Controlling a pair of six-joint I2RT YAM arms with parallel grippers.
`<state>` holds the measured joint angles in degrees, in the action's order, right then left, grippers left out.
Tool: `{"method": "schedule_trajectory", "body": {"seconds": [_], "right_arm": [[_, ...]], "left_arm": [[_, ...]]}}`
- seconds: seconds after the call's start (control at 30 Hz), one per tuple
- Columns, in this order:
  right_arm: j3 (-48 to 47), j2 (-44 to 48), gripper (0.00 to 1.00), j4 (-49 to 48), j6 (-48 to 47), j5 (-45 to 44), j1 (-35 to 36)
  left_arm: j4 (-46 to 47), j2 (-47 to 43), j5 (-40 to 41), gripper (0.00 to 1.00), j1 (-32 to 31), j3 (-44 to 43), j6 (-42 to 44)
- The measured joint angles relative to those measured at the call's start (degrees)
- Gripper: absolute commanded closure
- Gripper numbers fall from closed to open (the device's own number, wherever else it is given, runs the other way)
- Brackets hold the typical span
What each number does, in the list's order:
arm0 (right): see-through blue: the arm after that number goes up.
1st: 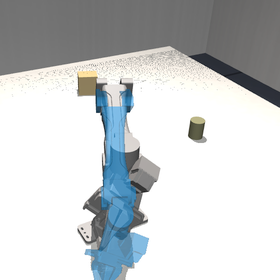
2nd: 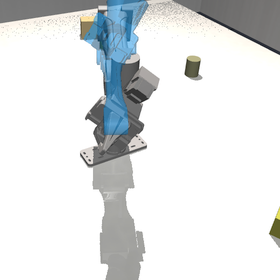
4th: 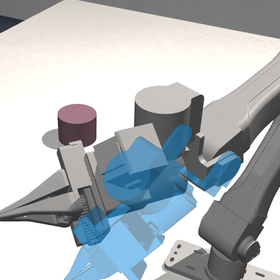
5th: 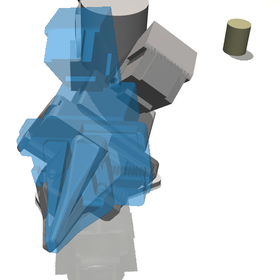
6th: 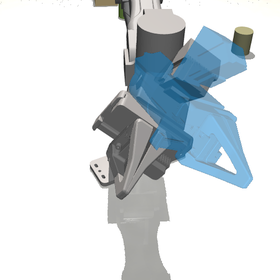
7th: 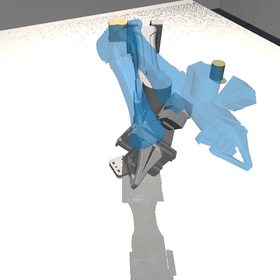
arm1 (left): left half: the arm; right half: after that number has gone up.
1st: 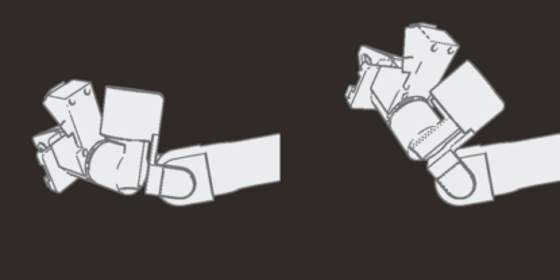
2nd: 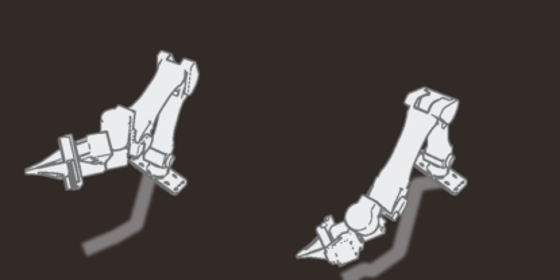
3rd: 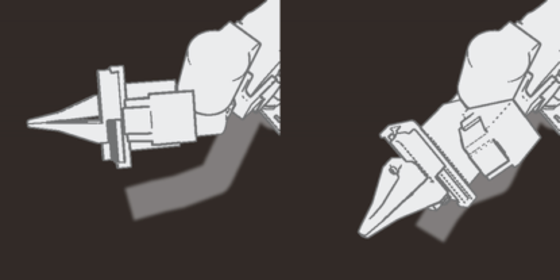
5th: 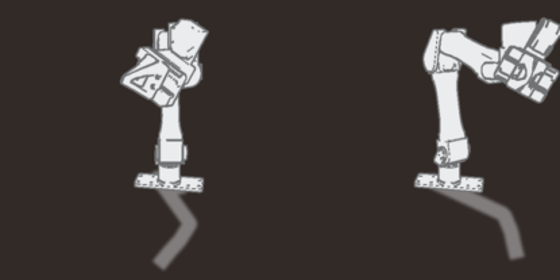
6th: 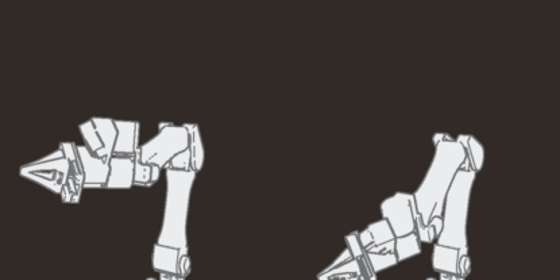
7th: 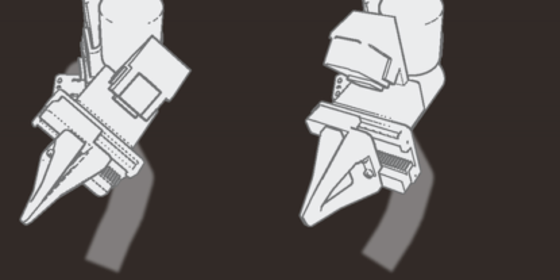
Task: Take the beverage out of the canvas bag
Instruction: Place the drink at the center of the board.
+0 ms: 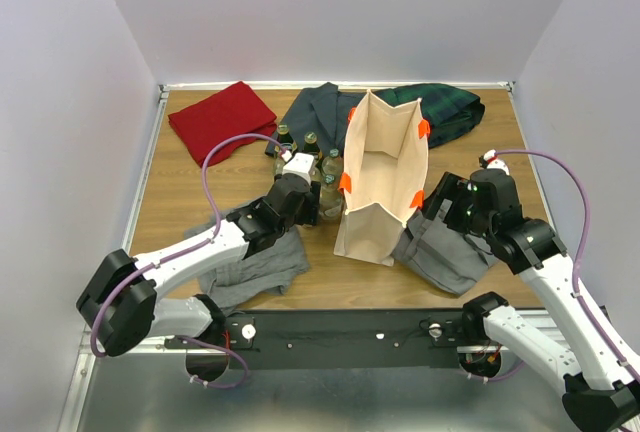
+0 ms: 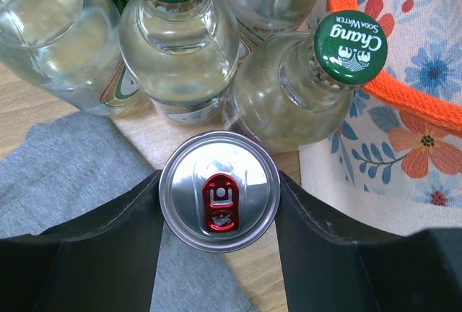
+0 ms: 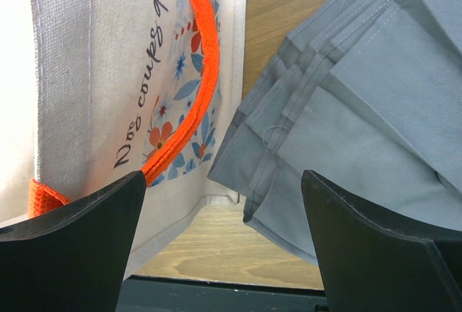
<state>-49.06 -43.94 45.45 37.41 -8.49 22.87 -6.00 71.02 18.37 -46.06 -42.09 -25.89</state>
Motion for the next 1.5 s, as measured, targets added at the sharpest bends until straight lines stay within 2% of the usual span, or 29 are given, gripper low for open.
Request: {"method": "schedule_trajectory", "body": {"seconds": [0.03, 0.1, 0.17, 0.27, 0.33, 0.4, 0.43, 0.57, 0.67, 1.13, 1.37, 1.5], "right_arm": [[0.0, 0.0, 0.03, 0.0, 0.0, 0.0, 0.0], [0.0, 0.0, 0.03, 0.0, 0.0, 0.0, 0.0], [0.0, 0.0, 0.03, 0.0, 0.0, 0.0, 0.0], [0.0, 0.0, 0.03, 0.0, 0.0, 0.0, 0.0], [0.0, 0.0, 0.03, 0.0, 0.0, 0.0, 0.0], [0.0, 0.0, 0.03, 0.0, 0.0, 0.0, 0.0], [0.0, 0.0, 0.03, 0.0, 0.0, 0.0, 0.0], [0.0, 0.0, 0.03, 0.0, 0.0, 0.0, 0.0], [0.1, 0.0, 0.03, 0.0, 0.0, 0.0, 0.0], [0.4, 0.0, 0.03, -0.4, 0.0, 0.0, 0.0], [0.4, -0.3, 0.03, -0.4, 0.0, 0.0, 0.0], [0.4, -1.1, 0.03, -0.4, 0.0, 0.0, 0.0]], "left_arm": [[0.0, 0.0, 0.0, 0.69, 0.0, 0.0, 0.1], [0.1, 0.0, 0.0, 0.67, 0.0, 0.0, 0.3], [0.0, 0.1, 0.0, 0.56, 0.0, -0.1, 0.5], [0.0, 0.3, 0.0, 0.48, 0.0, -0.2, 0.8], [0.0, 0.3, 0.0, 0.36, 0.0, -0.2, 1.0], [0.0, 0.3, 0.0, 0.36, 0.0, -0.3, 1.1], [-0.1, 0.3, 0.0, 0.29, 0.0, -0.3, 1.2], [-0.2, 0.3, 0.0, 0.09, 0.0, -0.5, 1.7], [-0.3, 0.2, 0.3, 0.05, 0.0, -1.5, 2.2], [-2.5, -1.2, 0.5, 0.01, 0.2, -3.3, 2.4], [-6.6, -3.5, 1.0, 0.01, 0.2, -8.8, 3.0], [-10.6, -3.6, -0.1, 0.01, 0.2, -15.6, 4.3]]}}
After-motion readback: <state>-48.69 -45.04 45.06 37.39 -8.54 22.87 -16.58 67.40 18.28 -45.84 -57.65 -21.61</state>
